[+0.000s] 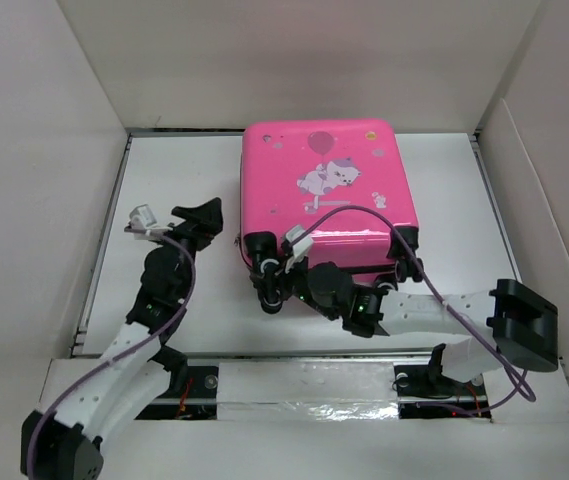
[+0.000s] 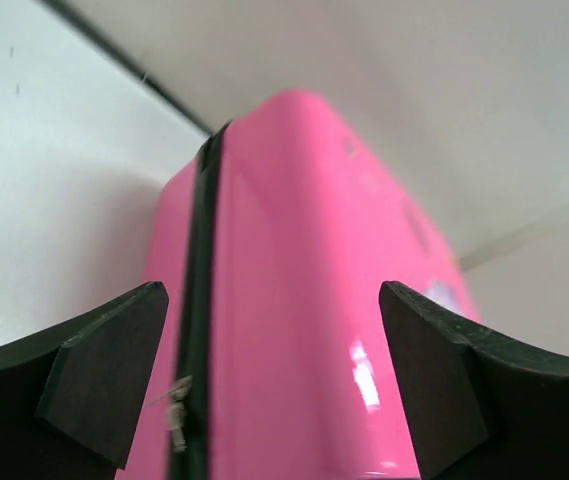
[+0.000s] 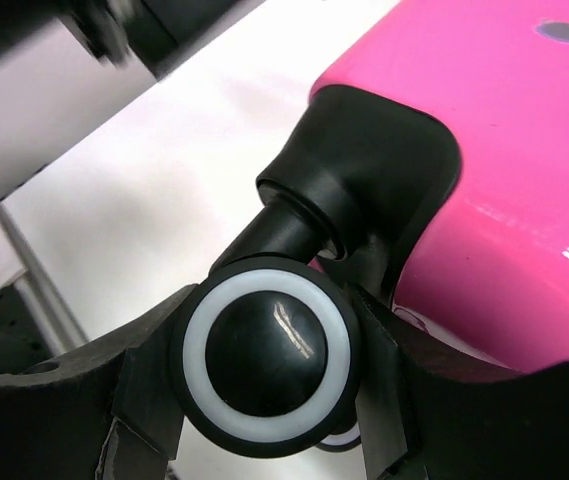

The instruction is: Pack the luggage

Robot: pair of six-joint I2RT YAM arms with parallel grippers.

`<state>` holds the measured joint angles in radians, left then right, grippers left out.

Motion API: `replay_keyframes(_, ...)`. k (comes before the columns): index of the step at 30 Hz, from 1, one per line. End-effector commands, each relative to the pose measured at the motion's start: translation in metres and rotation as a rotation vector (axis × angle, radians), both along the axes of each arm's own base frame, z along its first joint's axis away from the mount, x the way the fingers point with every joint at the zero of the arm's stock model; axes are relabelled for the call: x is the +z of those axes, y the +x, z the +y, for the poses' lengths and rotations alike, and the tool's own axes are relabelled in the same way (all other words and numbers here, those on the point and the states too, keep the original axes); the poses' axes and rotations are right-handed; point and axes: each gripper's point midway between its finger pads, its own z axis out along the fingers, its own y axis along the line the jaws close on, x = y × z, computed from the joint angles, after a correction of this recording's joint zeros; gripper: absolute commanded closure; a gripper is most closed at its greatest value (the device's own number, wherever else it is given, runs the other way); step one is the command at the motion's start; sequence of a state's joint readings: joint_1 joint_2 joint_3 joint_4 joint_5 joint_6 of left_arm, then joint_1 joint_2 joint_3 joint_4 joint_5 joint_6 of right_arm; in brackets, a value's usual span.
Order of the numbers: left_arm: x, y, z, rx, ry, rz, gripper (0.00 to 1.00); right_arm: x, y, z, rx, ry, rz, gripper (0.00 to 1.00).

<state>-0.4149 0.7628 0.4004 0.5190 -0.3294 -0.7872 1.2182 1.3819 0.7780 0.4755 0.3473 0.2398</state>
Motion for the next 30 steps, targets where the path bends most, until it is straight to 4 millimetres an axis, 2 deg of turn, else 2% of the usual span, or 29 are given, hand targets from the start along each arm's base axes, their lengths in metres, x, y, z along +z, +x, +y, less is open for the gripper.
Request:
replay_keyframes(1,0.025,-0.023,0.02,0.059,-0.086,-0.06,0.13,0.081,-0.05,0.051,0.204,0.242,-0.048,0.88)
replay_keyframes(2,0.034,-0.029,0.021,0.047,-0.097,-0.085,0.05,0.084,-0.054,0.062,0.222,0.231,-0.047,0.75)
replay_keyframes(3,0.052,-0.041,0.024,0.033,-0.122,-0.138,0.01,0.085,-0.056,0.067,0.221,0.209,-0.044,0.61)
replay_keyframes(4,0.062,-0.047,0.025,0.023,-0.118,-0.166,0.01,0.085,-0.056,0.07,0.209,0.181,-0.049,0.34)
replay_keyframes(5,0.069,-0.052,0.025,0.012,-0.116,-0.185,0.01,0.077,-0.048,0.065,0.159,0.122,-0.044,0.07)
replay_keyframes(6,0.084,-0.061,0.022,-0.028,-0.107,-0.219,0.01,0.089,-0.049,0.064,0.144,0.126,-0.056,0.0)
replay_keyframes(8,0.093,-0.068,0.017,-0.07,-0.059,-0.229,0.01,0.093,-0.048,0.053,0.118,0.097,-0.075,0.0)
replay_keyframes(9,0.097,-0.071,0.015,-0.087,-0.037,-0.214,0.01,0.109,-0.05,0.04,0.117,0.115,-0.105,0.0)
replay_keyframes(12,0.102,-0.076,0.003,-0.162,0.023,-0.188,0.01,0.132,-0.048,0.007,0.071,0.144,-0.145,0.0)
replay_keyframes(13,0.103,-0.078,-0.002,-0.19,0.041,-0.182,0.01,0.148,-0.044,-0.02,0.017,0.166,-0.173,0.0)
replay_keyframes(15,0.107,-0.081,-0.002,-0.201,0.063,-0.16,0.01,0.157,-0.039,-0.052,-0.055,0.178,-0.191,0.0)
replay_keyframes(16,0.108,-0.083,-0.002,-0.205,0.074,-0.157,0.01,0.17,-0.038,-0.083,-0.102,0.212,-0.208,0.0)
replay_keyframes(18,0.116,-0.09,0.002,-0.206,0.11,-0.169,0.01,0.169,-0.028,-0.125,-0.224,0.2,-0.202,0.0)
replay_keyframes(19,0.112,-0.093,0.003,-0.211,0.131,-0.156,0.01,0.169,-0.027,-0.144,-0.267,0.205,-0.2,0.0)
replay_keyframes(20,0.111,-0.095,0.004,-0.212,0.147,-0.152,0.01,0.169,-0.023,-0.182,-0.35,0.222,-0.194,0.0)
replay_keyframes(22,0.104,-0.102,0.011,-0.198,0.194,-0.129,0.01,0.165,-0.018,-0.219,-0.438,0.241,-0.181,0.0)
replay_keyframes(23,0.099,-0.103,0.014,-0.19,0.207,-0.116,0.01,0.159,-0.017,-0.247,-0.494,0.26,-0.172,0.0)
replay_keyframes(24,0.09,-0.107,0.017,-0.188,0.223,-0.096,0.01,0.153,-0.014,-0.262,-0.537,0.256,-0.167,0.0)
replay_keyframes(27,0.076,-0.108,0.017,-0.198,0.259,-0.066,0.01,0.141,-0.016,-0.286,-0.573,0.32,-0.157,0.0)
replay_keyframes(30,0.078,-0.107,0.012,-0.223,0.26,-0.071,0.01,0.137,-0.015,-0.281,-0.556,0.326,-0.165,0.0)
